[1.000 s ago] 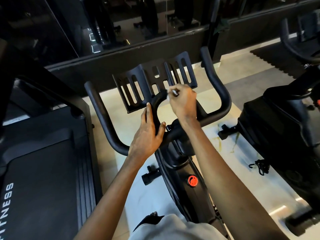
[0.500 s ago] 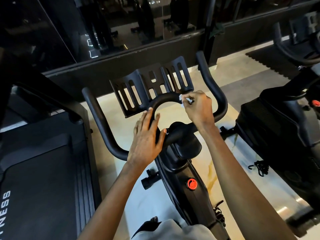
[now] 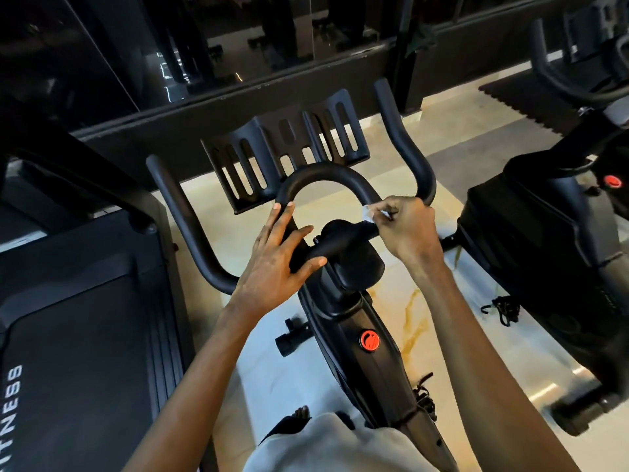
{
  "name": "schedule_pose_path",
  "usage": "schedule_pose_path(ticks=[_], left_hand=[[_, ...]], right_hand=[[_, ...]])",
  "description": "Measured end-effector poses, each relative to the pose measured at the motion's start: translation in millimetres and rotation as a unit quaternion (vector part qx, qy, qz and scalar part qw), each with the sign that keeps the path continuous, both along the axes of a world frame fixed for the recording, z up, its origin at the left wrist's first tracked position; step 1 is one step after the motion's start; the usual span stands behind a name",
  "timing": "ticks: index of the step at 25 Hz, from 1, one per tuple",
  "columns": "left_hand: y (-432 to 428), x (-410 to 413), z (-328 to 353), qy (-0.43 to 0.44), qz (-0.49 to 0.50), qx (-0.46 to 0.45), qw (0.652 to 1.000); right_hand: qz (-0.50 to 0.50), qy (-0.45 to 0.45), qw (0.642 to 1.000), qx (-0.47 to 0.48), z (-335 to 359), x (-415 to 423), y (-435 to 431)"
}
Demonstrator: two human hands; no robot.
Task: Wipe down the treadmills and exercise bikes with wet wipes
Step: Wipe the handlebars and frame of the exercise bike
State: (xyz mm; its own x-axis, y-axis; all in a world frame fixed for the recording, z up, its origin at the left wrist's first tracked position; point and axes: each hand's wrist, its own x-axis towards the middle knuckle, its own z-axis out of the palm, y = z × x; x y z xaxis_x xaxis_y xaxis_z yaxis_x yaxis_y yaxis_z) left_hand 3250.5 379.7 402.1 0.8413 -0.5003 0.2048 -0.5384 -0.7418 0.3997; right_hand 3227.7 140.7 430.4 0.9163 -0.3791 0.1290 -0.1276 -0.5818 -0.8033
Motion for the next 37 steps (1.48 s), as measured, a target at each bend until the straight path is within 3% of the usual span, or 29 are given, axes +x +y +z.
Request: schedule_pose_path(ticks=[3,7,13,18,23,28,32,37], left_hand=[[-2,-1,1,0.007,0.002,-0.016,1.0],[-3,-1,-1,0.002,0.009,-0.02,1.0],[-3,-1,1,0.008,0.012,-0.037,0.999],[-2,-4,5,0.09,0.041,-0.059,0.993],[-3,-9,9,0.119,0.067,-0.051,0.989],[1,-14,9,0.103,0.068,-0.026,0.992],[10,-12,9,0.136,0.058,-0.019,0.989],[21,-6,6,0.193,0.012,-0.043,0.98]], right_hand=[[0.057,0.008,0.998,-0.003,-1,-6,12],[-0.012,-0.021,0.999,-0.041,-9,-15,-3],[0.004,-0.026,0.999,-0.039,-9,-26,13],[0.085,-0.049,0.995,-0.032,-10,-34,45],[-0.042,-0.038,0.998,-0.021,-6,-23,7],[0.088,-0.036,0.994,-0.063,-2,-26,39],[0.032,0.017,0.996,-0.085,12,3,13],[0.091,0.091,0.981,-0.145,15,30,33]])
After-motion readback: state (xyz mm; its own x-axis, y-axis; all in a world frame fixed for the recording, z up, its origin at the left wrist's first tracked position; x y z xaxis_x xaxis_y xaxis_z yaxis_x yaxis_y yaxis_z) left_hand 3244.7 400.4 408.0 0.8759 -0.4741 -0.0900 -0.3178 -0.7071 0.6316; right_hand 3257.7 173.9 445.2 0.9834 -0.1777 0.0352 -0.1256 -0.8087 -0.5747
